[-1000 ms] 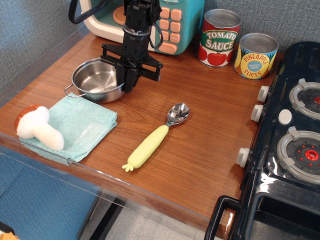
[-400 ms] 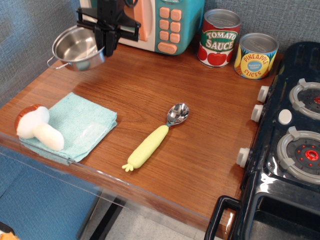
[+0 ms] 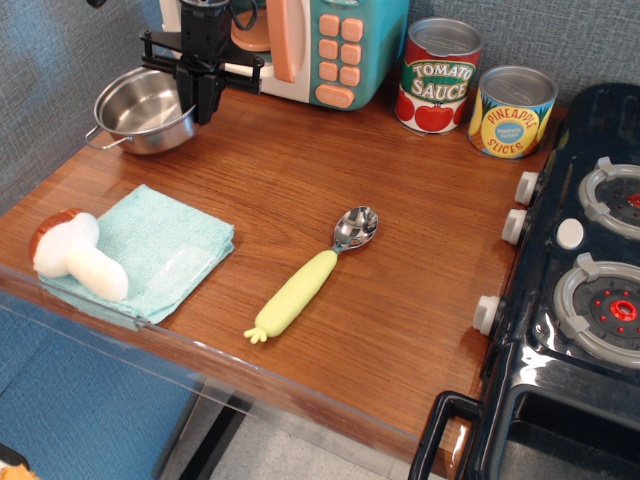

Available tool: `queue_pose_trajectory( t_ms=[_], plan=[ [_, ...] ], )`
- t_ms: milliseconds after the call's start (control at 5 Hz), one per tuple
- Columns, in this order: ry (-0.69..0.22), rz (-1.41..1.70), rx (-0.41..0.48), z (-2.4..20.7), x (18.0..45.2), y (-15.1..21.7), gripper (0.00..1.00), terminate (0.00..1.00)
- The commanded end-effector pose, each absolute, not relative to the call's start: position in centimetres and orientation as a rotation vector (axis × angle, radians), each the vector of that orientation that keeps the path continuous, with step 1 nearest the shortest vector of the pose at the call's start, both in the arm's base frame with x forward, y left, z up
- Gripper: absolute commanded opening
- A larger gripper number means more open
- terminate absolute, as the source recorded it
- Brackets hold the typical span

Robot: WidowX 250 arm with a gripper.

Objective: Pick up silver pot and move it left towards the table's edge.

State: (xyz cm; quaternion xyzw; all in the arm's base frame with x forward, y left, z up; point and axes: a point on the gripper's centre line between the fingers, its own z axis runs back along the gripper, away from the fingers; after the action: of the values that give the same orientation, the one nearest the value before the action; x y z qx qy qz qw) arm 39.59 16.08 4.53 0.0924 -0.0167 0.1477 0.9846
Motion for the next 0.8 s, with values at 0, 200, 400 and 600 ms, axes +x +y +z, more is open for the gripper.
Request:
queue_pose_trajectory(
  t_ms=[0,200,400,600],
  plan=[
    [-0.051,0.32,0.201,5.3,40.1,17.6,0.0,0.0],
    [-0.047,0.3,0.192,5.7,40.2,17.5,1.0,0.0],
    [-0.097,0.286,0.181,7.5,40.0,17.2,1.0,0.0],
    [-0.117,0.279,0.178,8.5,39.7,16.9,1.0,0.0]
  ],
)
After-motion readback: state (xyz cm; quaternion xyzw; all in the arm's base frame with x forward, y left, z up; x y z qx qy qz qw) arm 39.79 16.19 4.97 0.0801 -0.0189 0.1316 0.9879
